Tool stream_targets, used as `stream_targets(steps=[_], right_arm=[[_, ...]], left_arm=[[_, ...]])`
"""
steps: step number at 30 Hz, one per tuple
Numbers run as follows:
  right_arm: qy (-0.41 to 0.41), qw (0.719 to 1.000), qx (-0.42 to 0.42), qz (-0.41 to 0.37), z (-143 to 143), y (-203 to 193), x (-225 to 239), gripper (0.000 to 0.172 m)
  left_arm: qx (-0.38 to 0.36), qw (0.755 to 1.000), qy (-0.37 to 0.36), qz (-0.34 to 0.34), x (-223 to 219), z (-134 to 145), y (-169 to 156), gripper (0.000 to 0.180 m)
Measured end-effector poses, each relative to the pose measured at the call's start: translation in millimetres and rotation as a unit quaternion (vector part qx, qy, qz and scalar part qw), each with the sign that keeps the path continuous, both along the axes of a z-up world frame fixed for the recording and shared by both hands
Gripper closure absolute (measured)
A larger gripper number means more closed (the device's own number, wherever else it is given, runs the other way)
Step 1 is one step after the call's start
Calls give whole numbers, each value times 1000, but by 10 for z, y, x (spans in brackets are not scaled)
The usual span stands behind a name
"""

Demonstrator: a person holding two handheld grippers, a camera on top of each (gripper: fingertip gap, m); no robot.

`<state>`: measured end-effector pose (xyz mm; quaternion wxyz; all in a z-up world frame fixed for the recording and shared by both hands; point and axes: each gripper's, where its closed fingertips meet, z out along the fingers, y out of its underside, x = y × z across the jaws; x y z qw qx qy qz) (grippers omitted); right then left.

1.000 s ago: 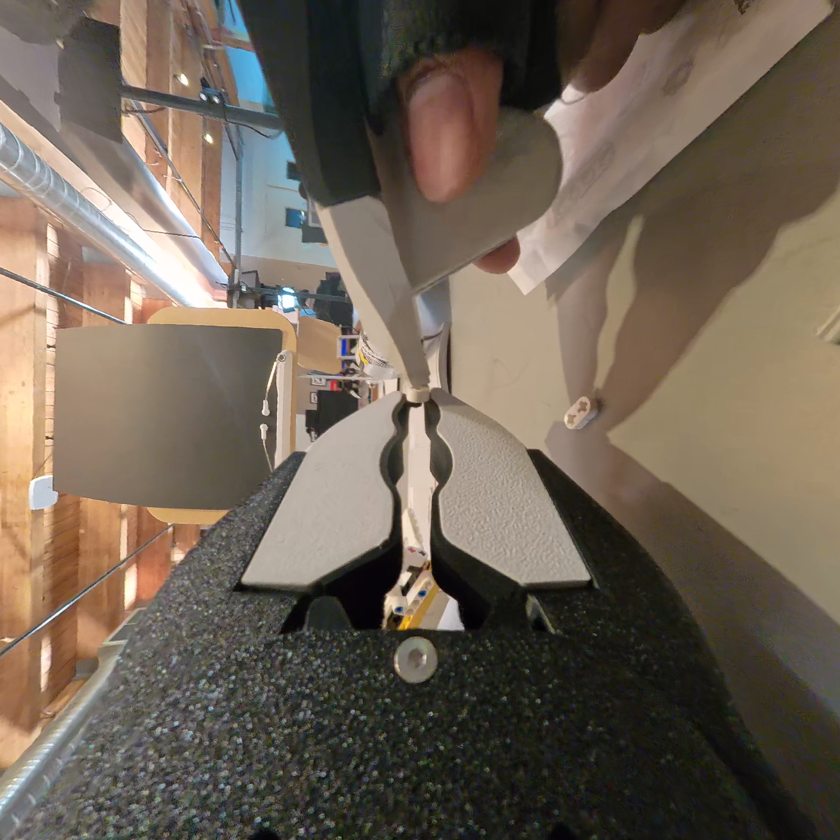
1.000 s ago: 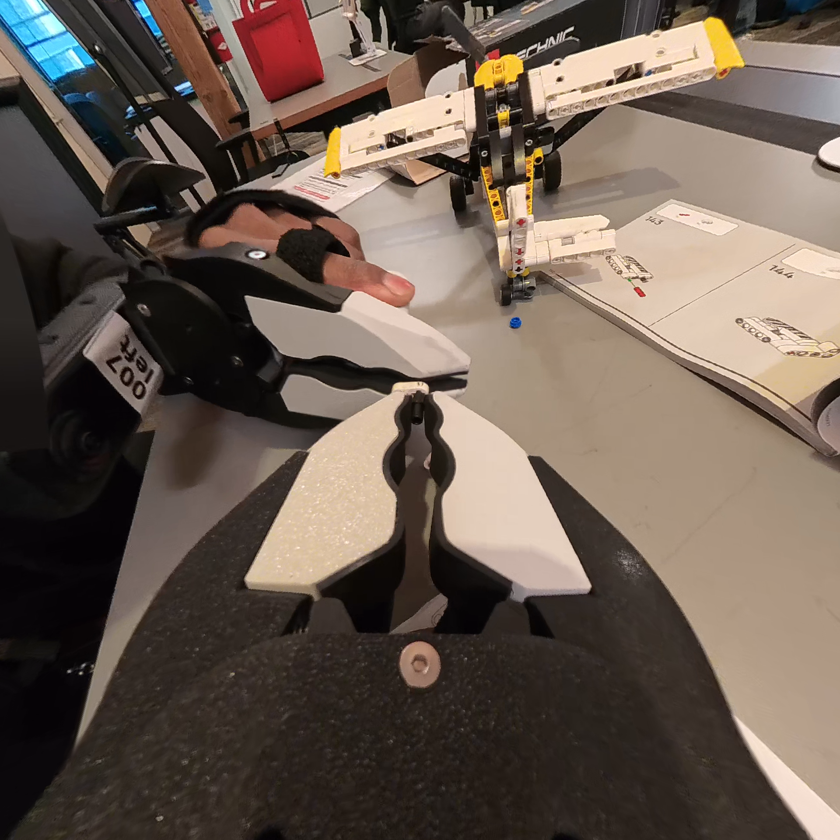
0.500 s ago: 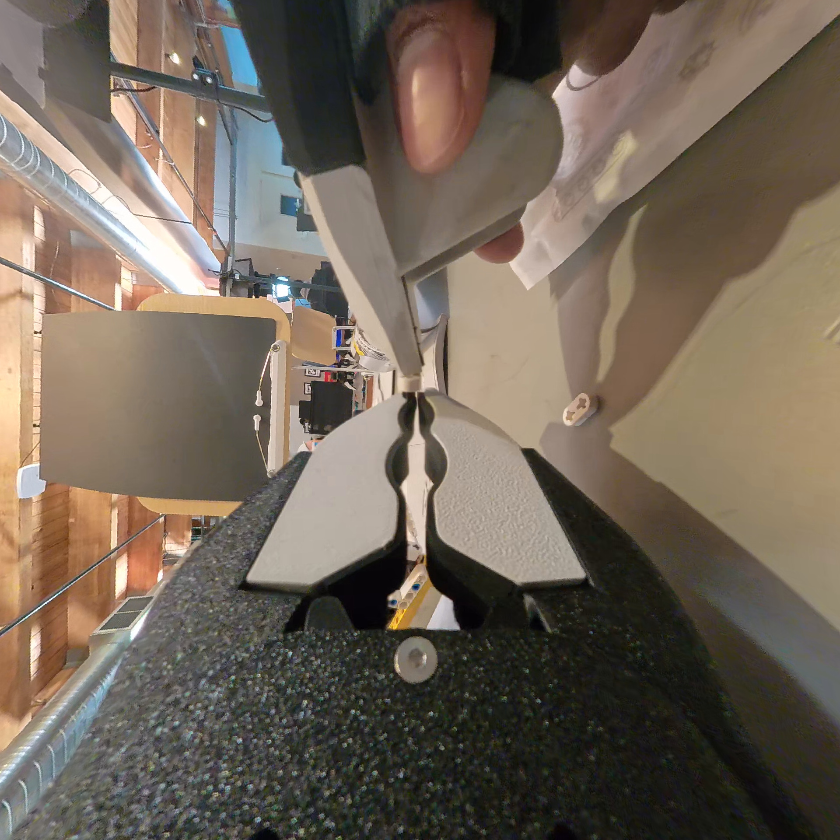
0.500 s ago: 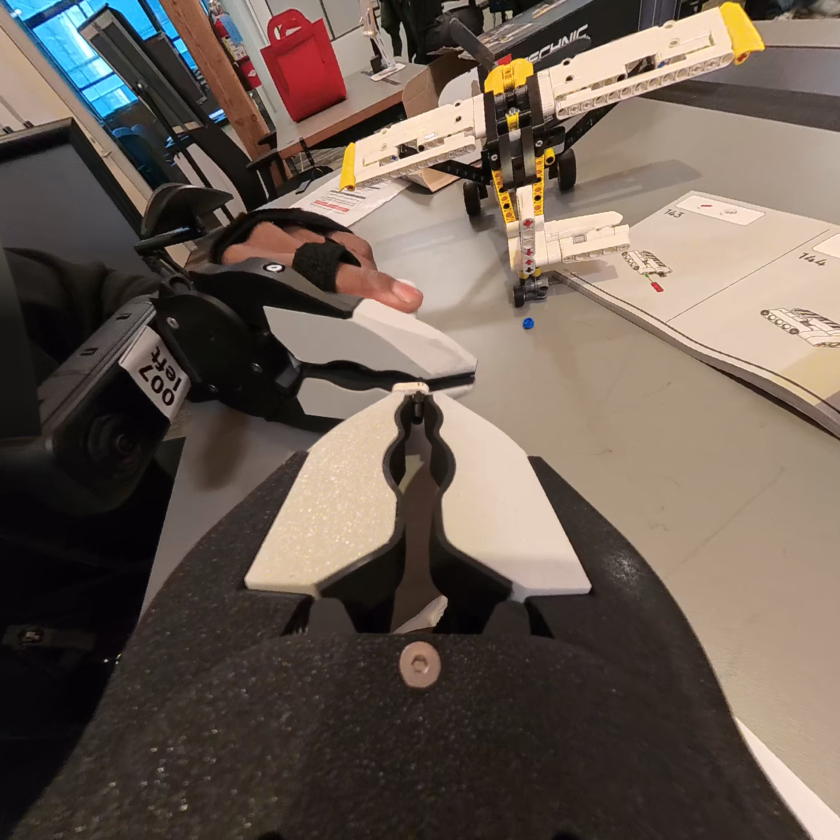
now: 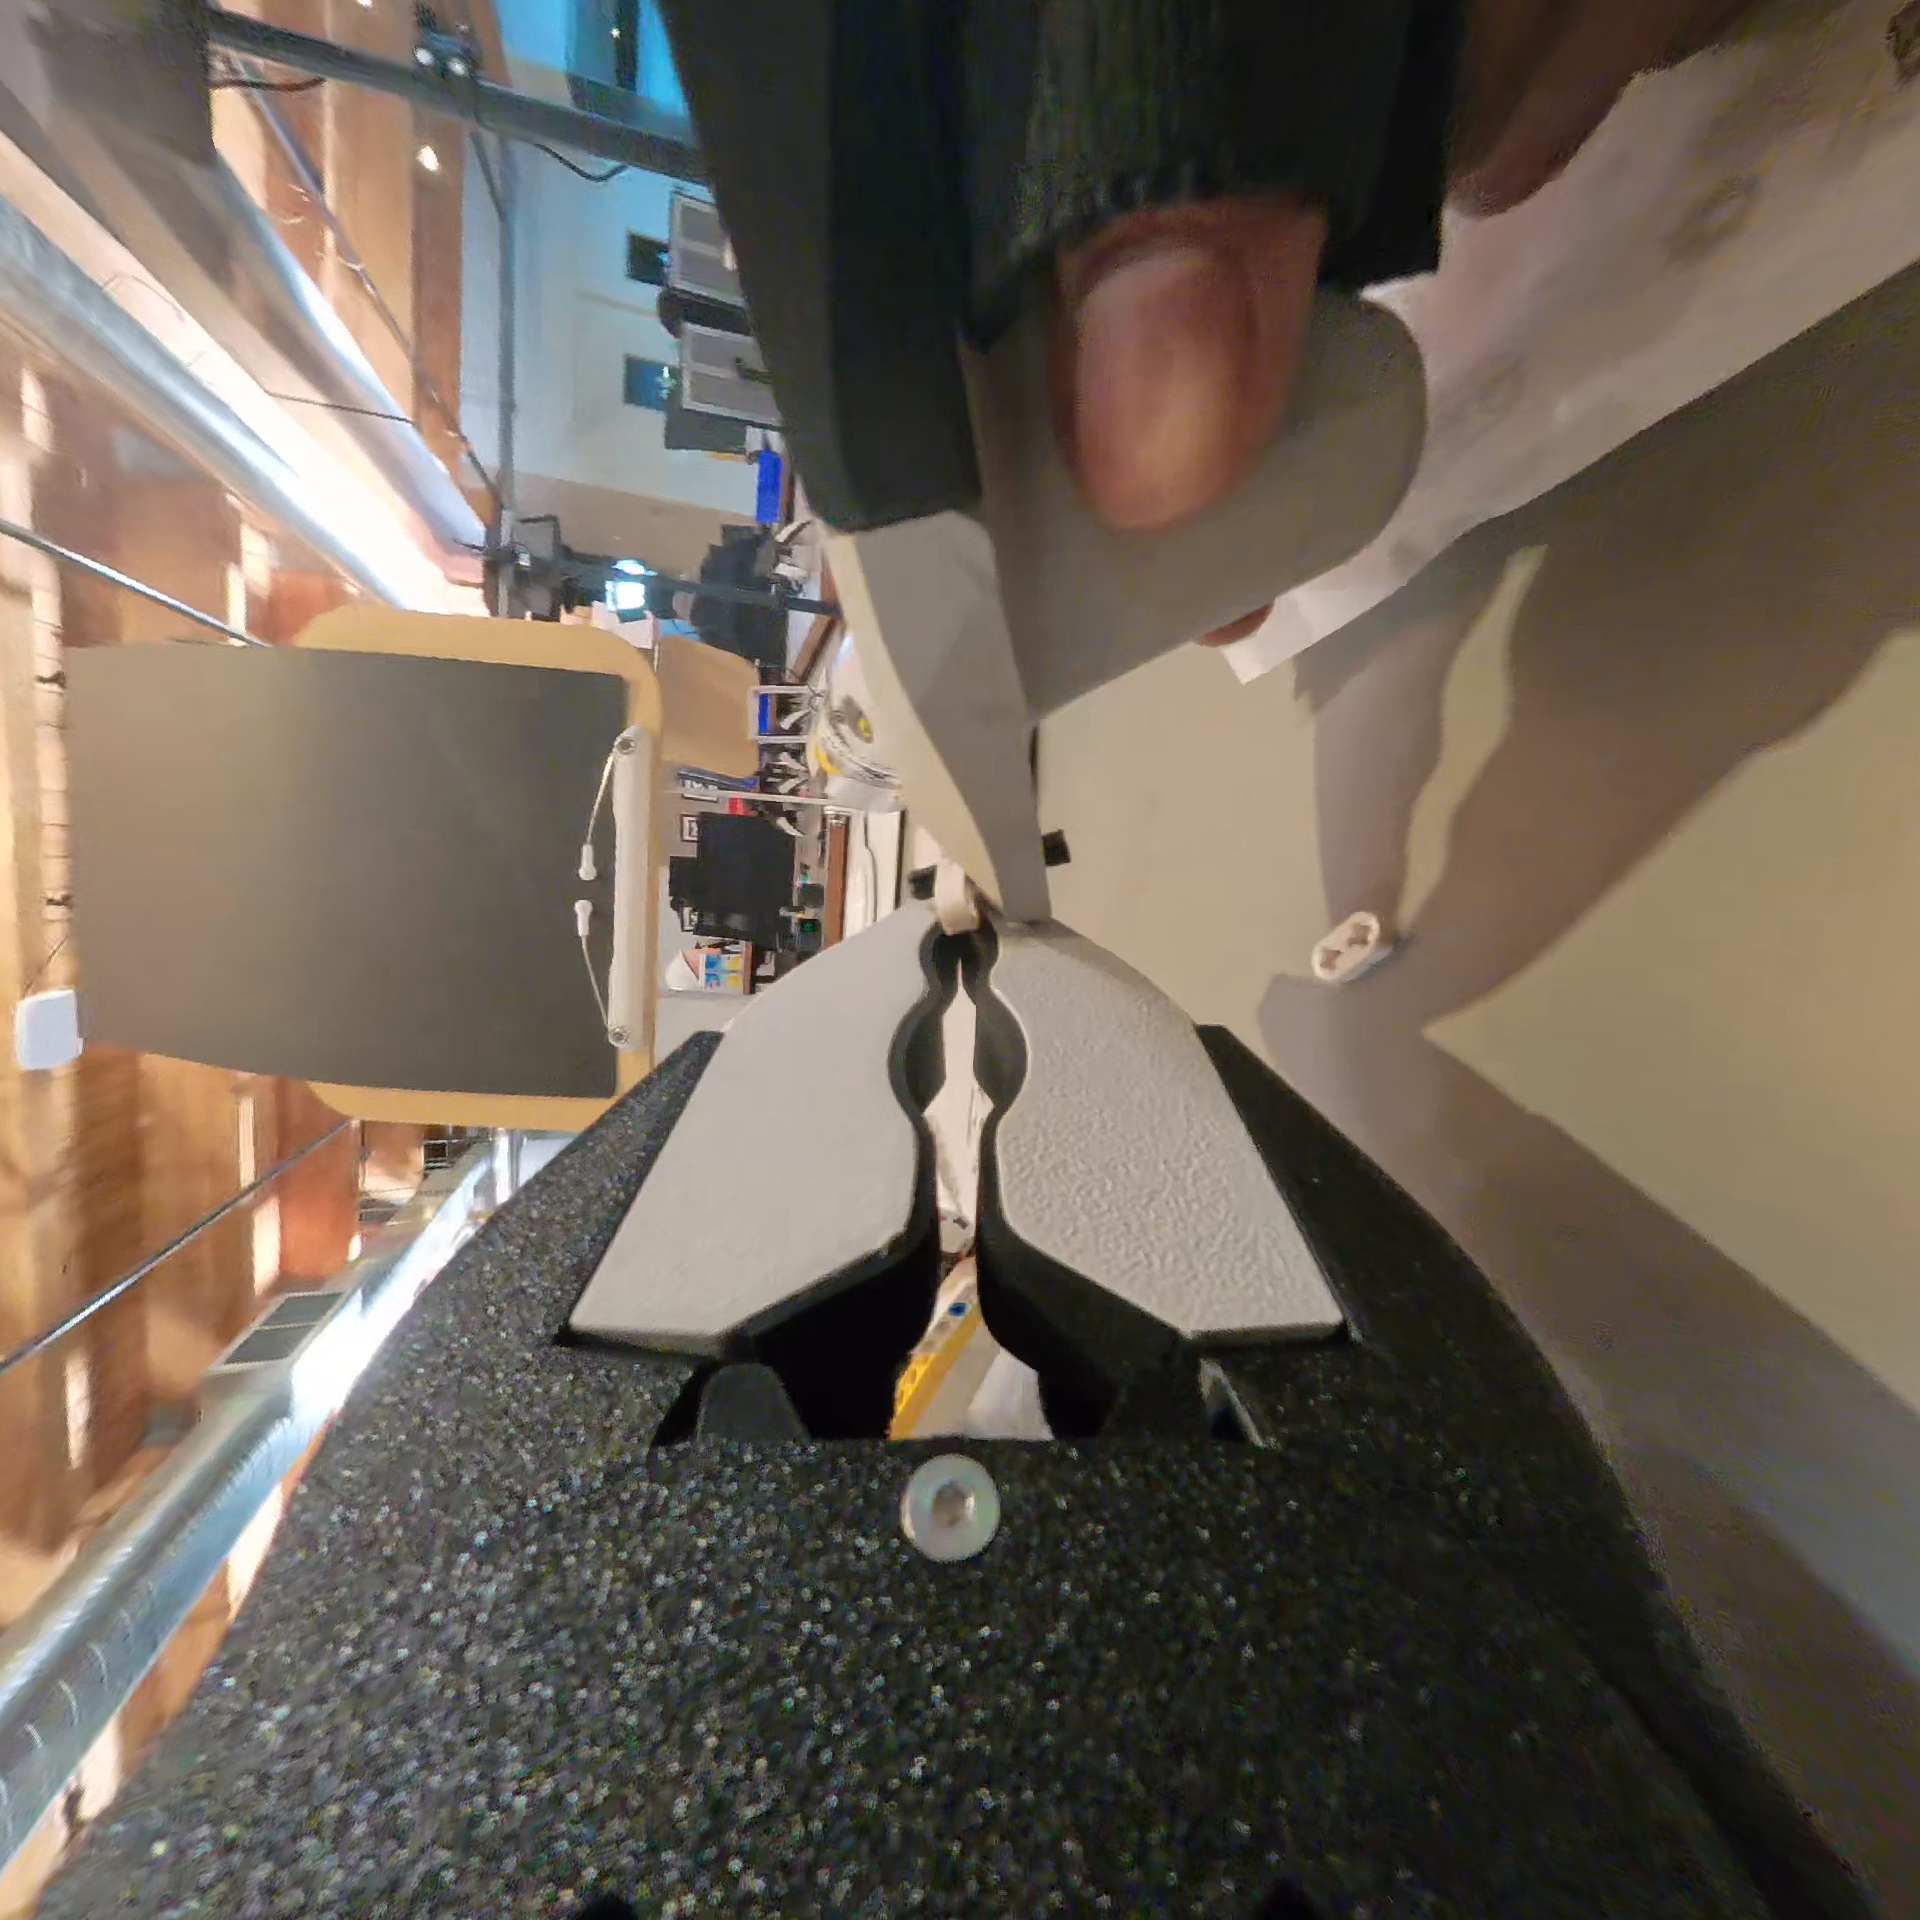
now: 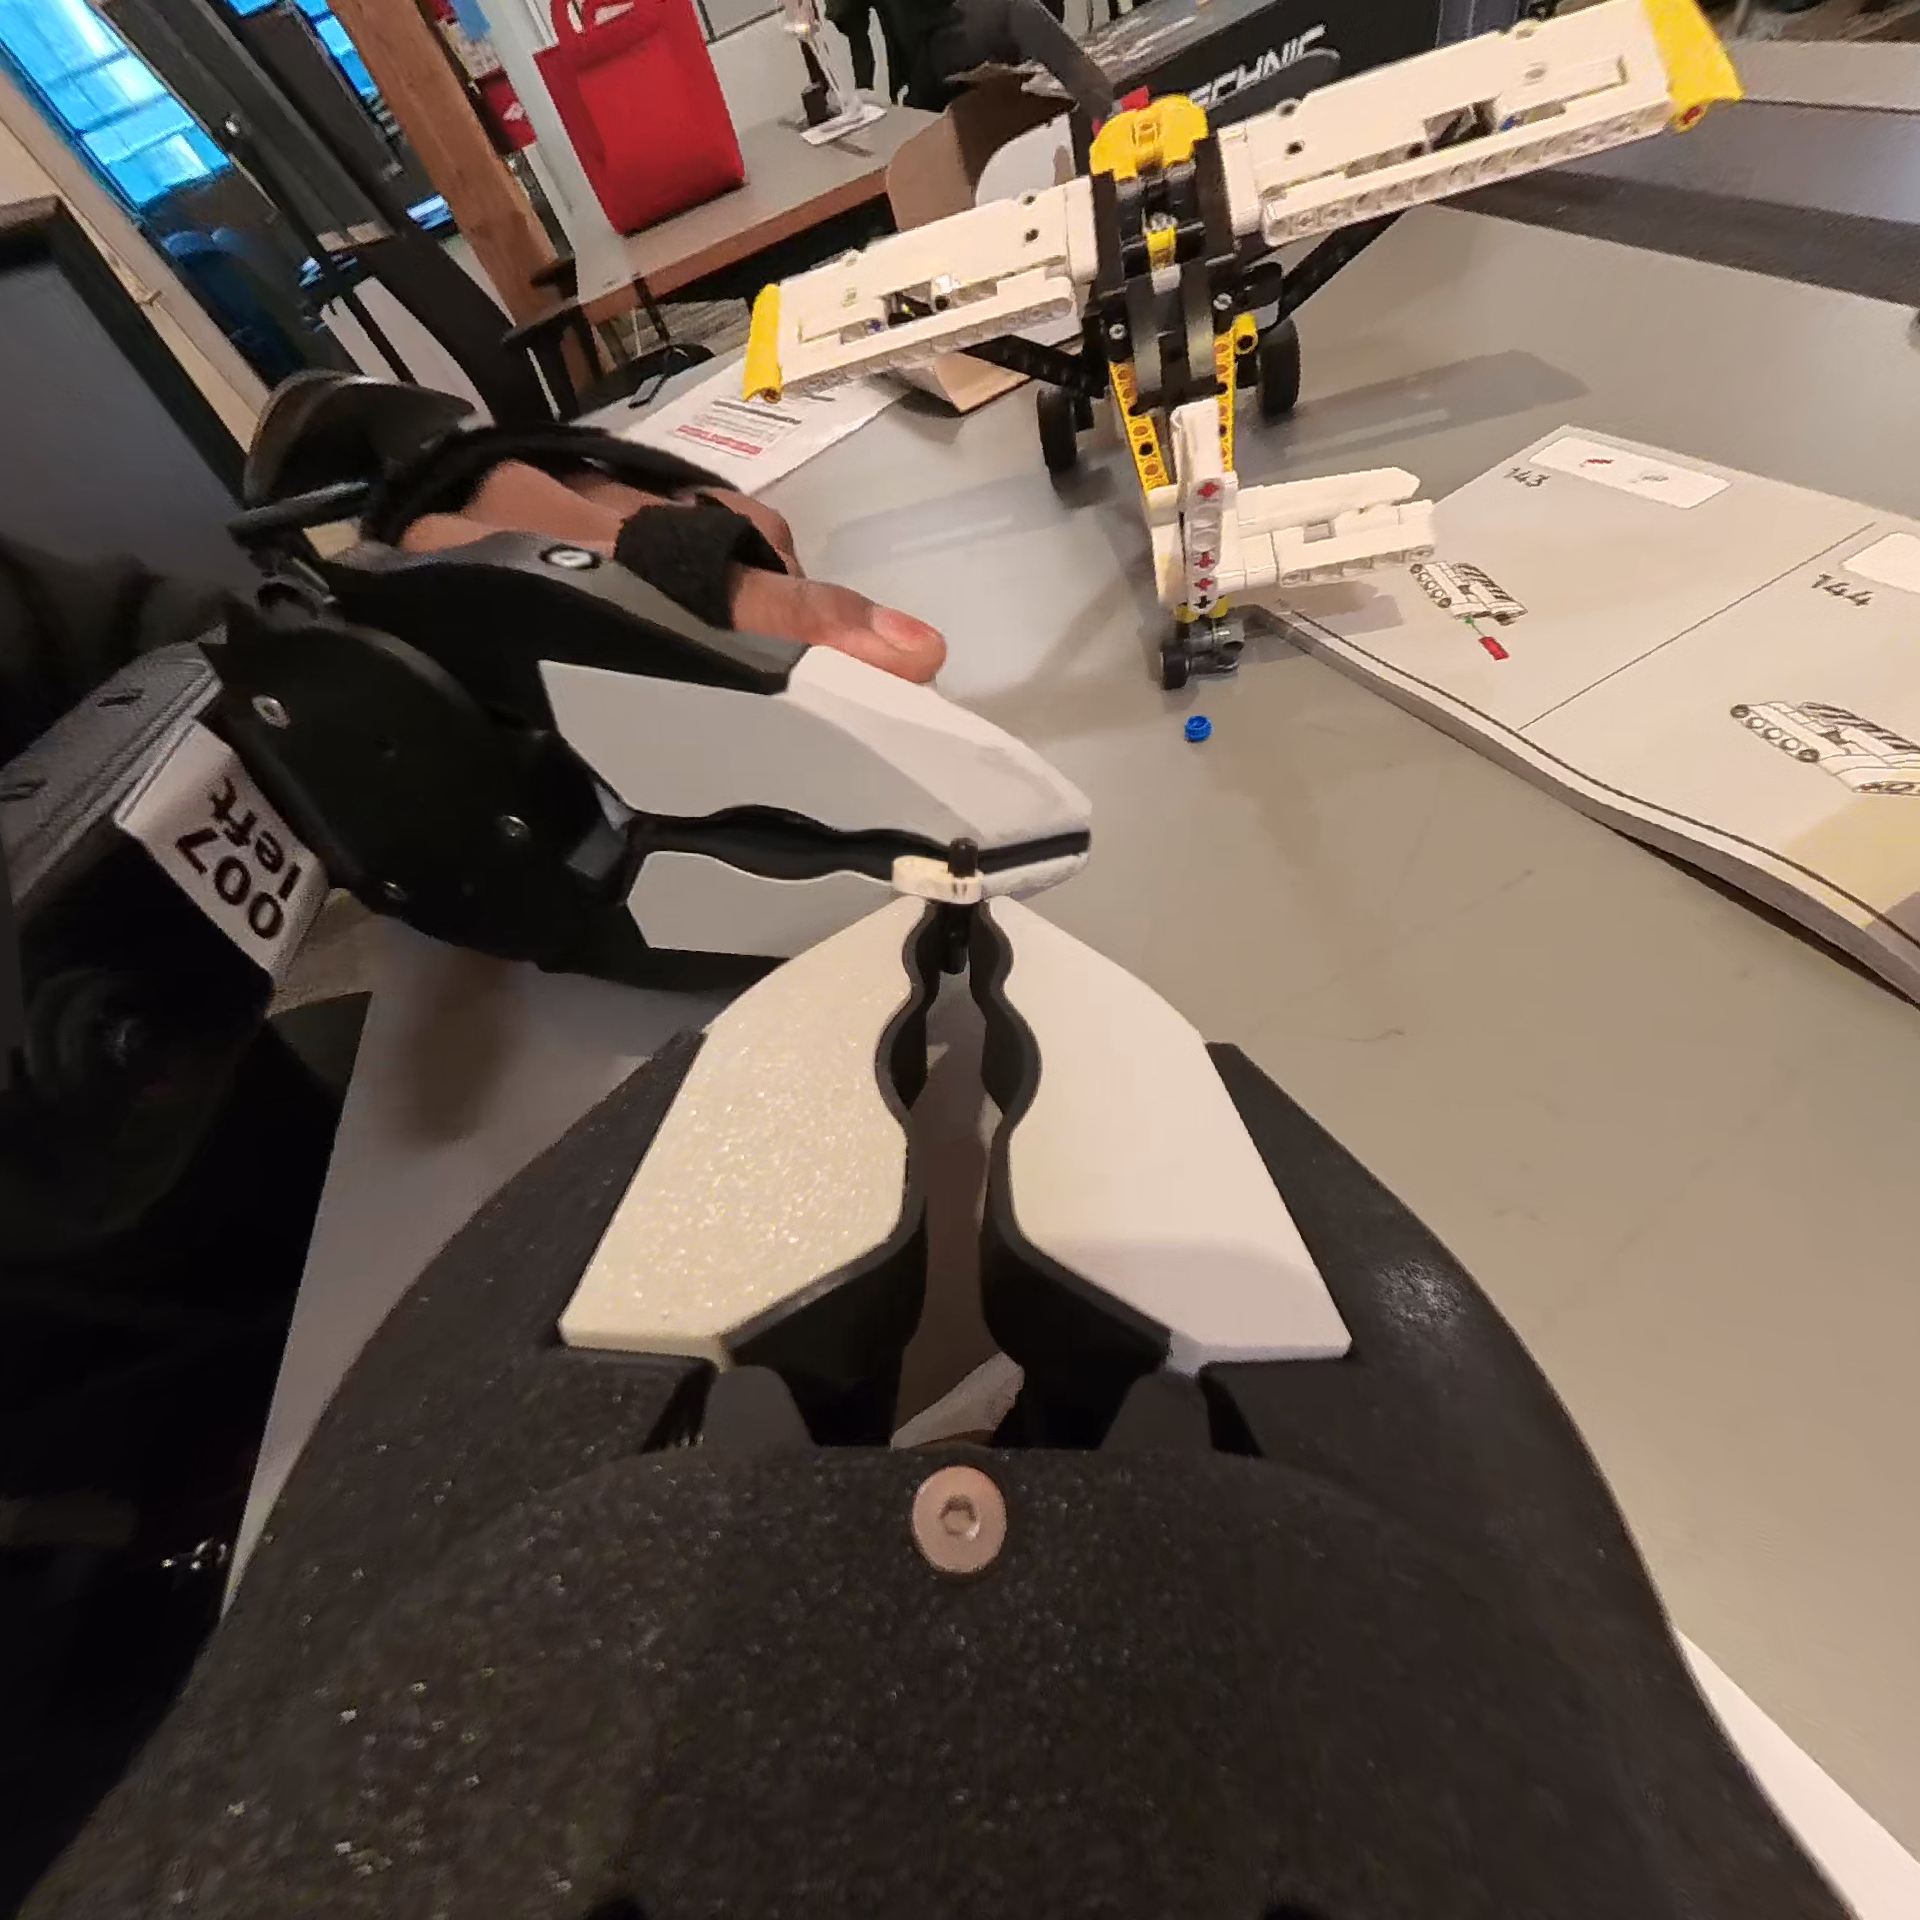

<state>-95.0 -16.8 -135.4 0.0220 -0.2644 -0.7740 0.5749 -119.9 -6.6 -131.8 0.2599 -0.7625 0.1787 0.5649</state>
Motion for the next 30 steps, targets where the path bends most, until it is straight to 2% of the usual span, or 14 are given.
stream_targets(steps=[3, 8, 13, 20, 23, 30], right_arm=[[6, 1000, 5, 3, 0, 1, 12, 167], [-5, 999, 37, 3, -60, 90, -10, 167], [-5, 994, 101, 35, -196, 62, 91, 167], [-5, 991, 125, 47, -218, 62, 136, 167], [-3, 992, 119, 44, -184, 73, 129, 167], [-3, 994, 105, 39, -139, 91, 112, 167]], left_arm=[[-15, 1000, -8, -12, 12, -100, 13, 180], [0, 1000, 3, -26, -41, -32, -28, 180], [-42, 996, 58, -61, 9, -63, 13, 166], [-92, 988, 89, -91, 127, -179, 103, 168], [-90, 989, 74, -88, 117, -192, 98, 176], [-52, 995, 32, -81, 99, -165, 106, 175]])
